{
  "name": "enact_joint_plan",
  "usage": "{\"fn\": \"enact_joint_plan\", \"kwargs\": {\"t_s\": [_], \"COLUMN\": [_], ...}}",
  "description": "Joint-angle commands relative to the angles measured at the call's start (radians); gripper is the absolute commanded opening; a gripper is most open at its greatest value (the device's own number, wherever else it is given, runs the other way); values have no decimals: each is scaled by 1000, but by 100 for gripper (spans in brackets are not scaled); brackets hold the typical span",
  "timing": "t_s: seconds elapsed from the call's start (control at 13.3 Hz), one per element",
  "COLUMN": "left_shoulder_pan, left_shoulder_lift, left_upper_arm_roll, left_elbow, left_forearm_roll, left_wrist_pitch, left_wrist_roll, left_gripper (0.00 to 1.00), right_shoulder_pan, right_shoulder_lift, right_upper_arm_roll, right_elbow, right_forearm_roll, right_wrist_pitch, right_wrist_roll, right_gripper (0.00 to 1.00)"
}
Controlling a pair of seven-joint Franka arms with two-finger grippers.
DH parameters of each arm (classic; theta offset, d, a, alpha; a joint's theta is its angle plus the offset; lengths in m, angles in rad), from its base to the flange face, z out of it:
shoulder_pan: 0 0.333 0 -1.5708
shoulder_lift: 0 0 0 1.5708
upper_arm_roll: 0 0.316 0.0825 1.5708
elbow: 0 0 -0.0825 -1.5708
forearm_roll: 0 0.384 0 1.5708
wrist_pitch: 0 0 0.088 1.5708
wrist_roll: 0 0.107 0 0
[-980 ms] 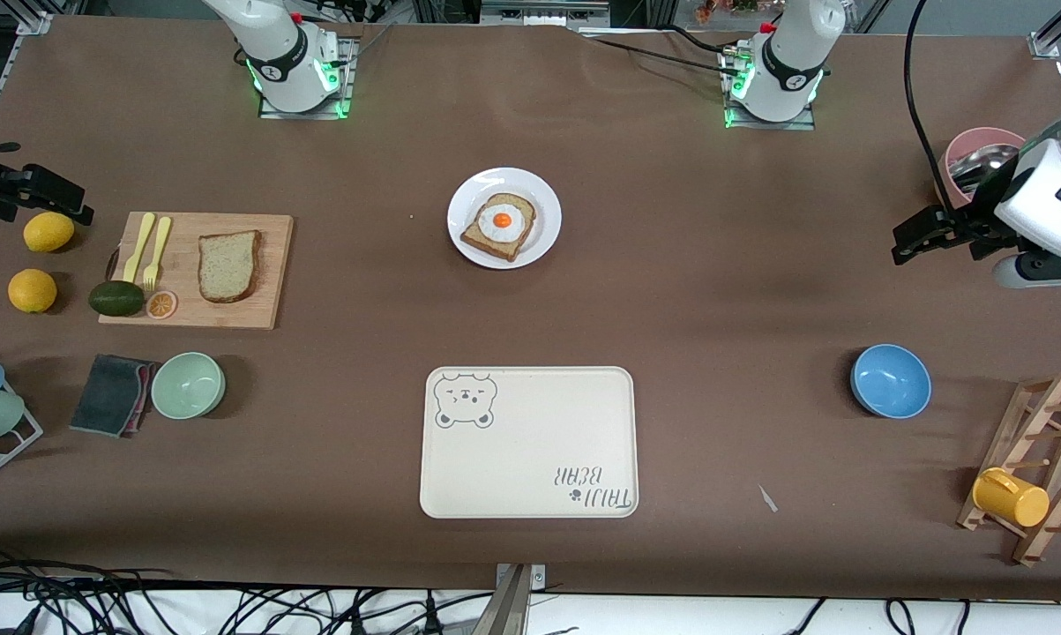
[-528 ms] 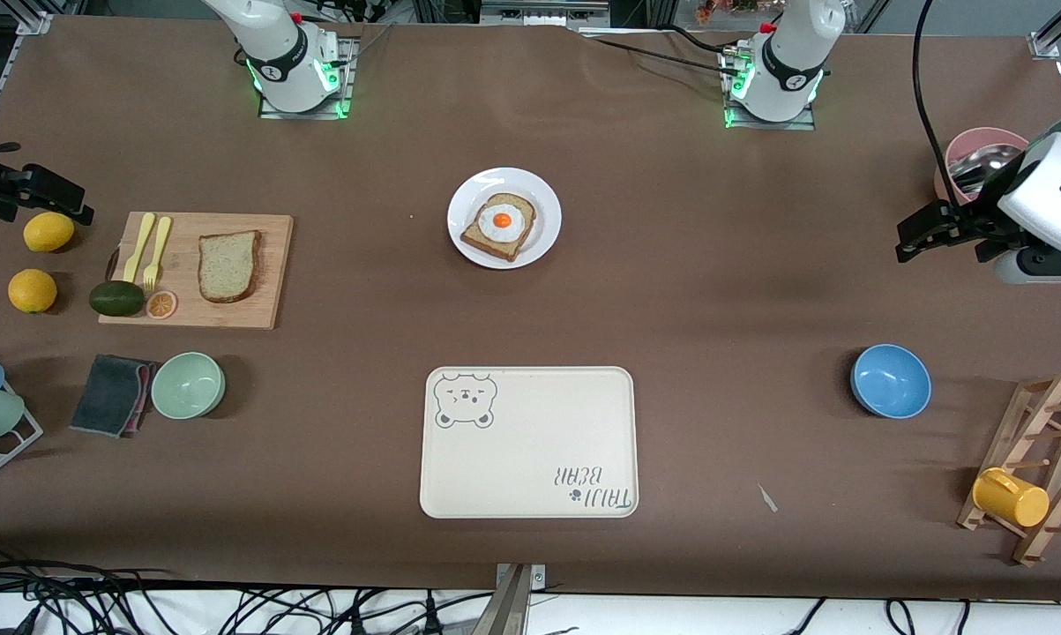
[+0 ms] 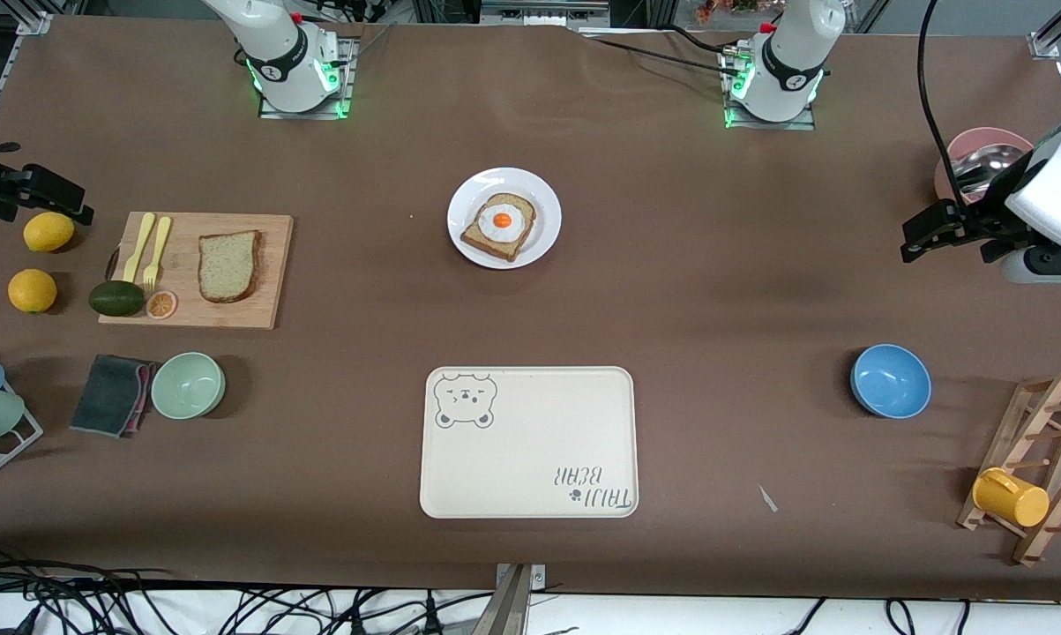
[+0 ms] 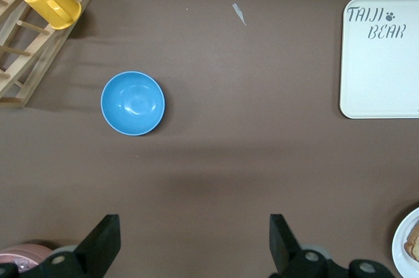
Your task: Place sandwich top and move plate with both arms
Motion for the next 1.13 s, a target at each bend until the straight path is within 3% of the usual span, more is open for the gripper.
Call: {"fn": "enact_joint_plan", "kwargs": {"t_s": [0.0,1.06], "left_shoulder_pan": [3,13], "left_shoulder_lift": [7,8], "left_upper_arm_roll": [2,8], "left_elbow": [35,45], "left_forearm_roll": [-3,8], "left_wrist_pitch": [-19,-22], "left_wrist_roll": [24,70], "left_gripper": [100,100], "right_shoulder_pan": [0,0], "right_shoulder_lift": [-11,-11], "right_upper_arm_roll": [-5,-6], "right_elbow": [-2,-2], "right_forearm_roll": [16,18], "right_wrist_pitch": [-11,-9], "right_wrist_roll": [-2,-2], "right_gripper": [100,100]}}
